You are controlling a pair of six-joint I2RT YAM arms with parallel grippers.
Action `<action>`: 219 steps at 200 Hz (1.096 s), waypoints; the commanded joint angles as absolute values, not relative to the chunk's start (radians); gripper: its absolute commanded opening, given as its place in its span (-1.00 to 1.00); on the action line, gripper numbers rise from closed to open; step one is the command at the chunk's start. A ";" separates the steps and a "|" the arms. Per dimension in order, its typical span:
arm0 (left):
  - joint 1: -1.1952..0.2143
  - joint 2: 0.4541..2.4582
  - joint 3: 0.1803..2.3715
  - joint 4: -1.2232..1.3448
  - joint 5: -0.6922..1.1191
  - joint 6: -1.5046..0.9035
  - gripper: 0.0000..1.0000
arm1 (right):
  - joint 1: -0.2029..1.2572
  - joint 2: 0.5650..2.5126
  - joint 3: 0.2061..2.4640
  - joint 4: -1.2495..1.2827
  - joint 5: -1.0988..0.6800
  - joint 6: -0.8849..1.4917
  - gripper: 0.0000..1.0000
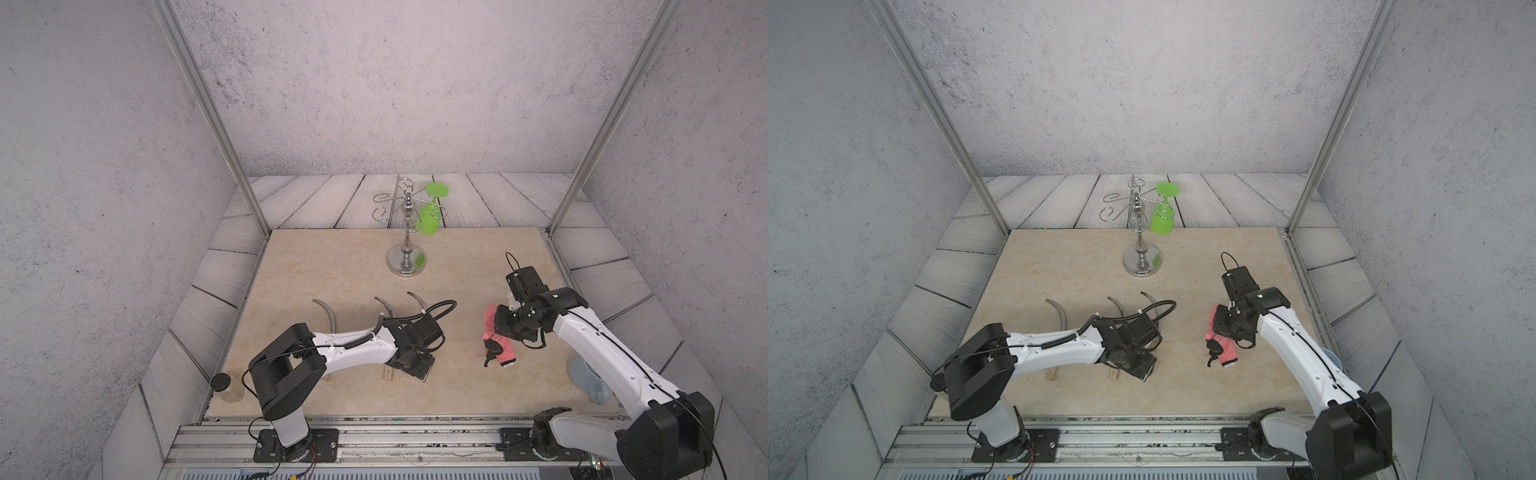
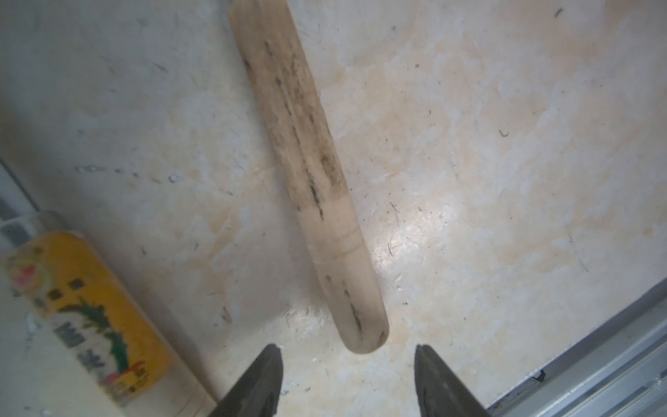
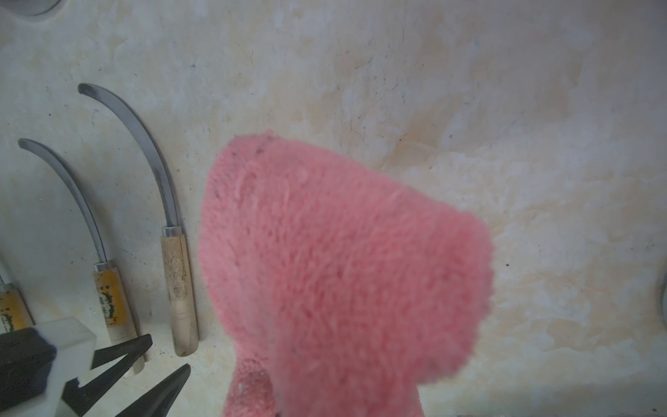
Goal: Wipe small sickles with rags
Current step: Adjust the small sickle at the center of the board.
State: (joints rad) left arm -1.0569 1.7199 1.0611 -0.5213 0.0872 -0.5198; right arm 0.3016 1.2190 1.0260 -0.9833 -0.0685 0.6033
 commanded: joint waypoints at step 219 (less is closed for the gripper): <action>-1.055 1.864 1.218 -0.416 0.147 -0.269 -0.58 | 0.284 1.152 0.970 -0.913 -0.204 0.602 -0.79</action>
State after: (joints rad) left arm -1.0561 1.8507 1.1957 -0.4747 0.1287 -0.3180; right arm 0.2890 1.1805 1.0122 -0.9760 -0.1196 0.5919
